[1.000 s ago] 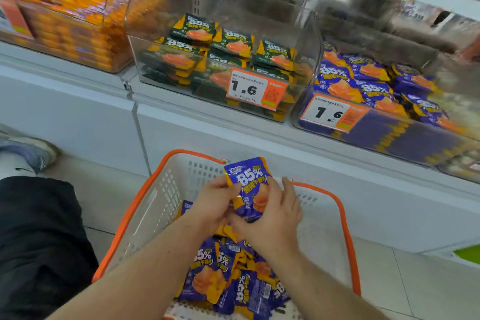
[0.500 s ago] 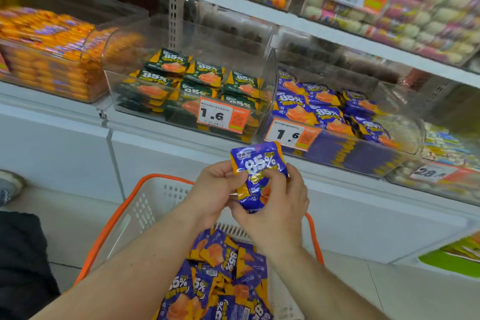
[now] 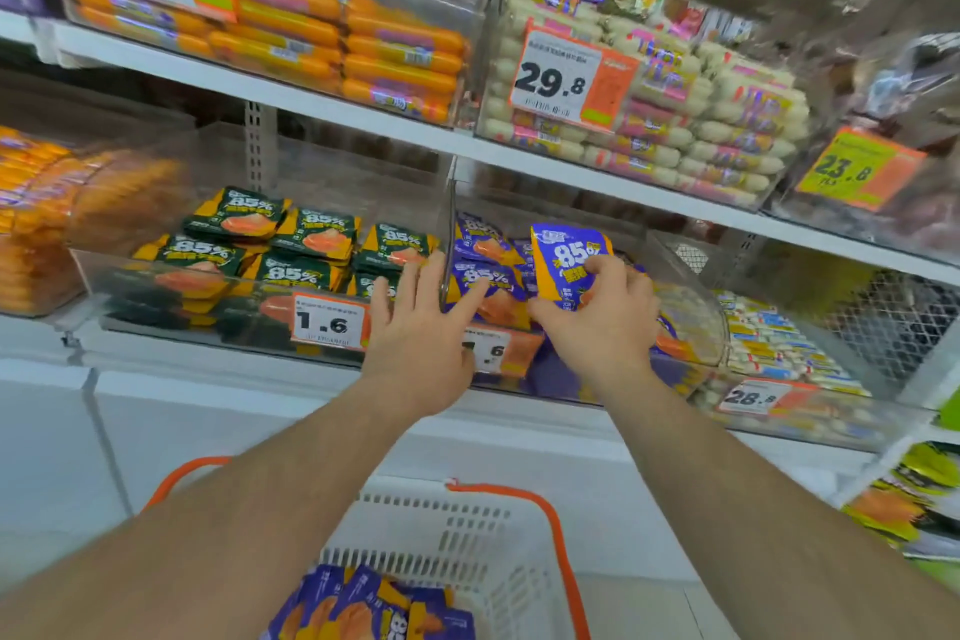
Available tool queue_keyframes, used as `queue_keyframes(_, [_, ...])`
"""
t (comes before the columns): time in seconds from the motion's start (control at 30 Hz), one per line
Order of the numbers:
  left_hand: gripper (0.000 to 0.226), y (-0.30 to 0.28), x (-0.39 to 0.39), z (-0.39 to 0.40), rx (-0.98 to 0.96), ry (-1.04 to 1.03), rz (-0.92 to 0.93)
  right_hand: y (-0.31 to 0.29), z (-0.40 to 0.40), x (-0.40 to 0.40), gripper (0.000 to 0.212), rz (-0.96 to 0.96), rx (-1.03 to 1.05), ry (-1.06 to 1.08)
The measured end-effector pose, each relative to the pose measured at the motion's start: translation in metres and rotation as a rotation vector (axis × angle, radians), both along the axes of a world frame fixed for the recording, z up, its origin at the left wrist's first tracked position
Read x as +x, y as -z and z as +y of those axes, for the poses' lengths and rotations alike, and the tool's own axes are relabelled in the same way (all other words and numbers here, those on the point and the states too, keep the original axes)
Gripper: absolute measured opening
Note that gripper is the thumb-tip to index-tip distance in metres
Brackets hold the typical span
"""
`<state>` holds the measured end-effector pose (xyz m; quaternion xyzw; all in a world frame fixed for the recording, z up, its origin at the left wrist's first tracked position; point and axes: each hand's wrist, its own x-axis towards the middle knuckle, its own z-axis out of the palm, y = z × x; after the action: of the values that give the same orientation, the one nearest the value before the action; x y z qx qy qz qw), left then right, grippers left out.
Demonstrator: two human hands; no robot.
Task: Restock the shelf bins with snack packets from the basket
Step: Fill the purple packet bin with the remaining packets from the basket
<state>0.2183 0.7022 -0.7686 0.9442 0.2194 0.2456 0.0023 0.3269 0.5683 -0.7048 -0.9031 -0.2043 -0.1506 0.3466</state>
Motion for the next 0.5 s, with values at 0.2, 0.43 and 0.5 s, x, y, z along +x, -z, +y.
queue_keyframes(0.2, [0.072,0.012,0.001,0.004,0.046,-0.048,0.043,-0.001,0.010,0.037,0.076,0.114,-0.255,0.006])
queue_keyframes(0.43, [0.072,0.009,0.001,0.004,0.032,-0.065,0.107,0.009,0.016,0.046,0.069,0.262,-0.445,0.015])
queue_keyframes(0.5, [0.072,0.009,0.001,0.003,0.040,-0.071,0.105,0.011,0.016,0.046,0.062,0.239,-0.502,0.001])
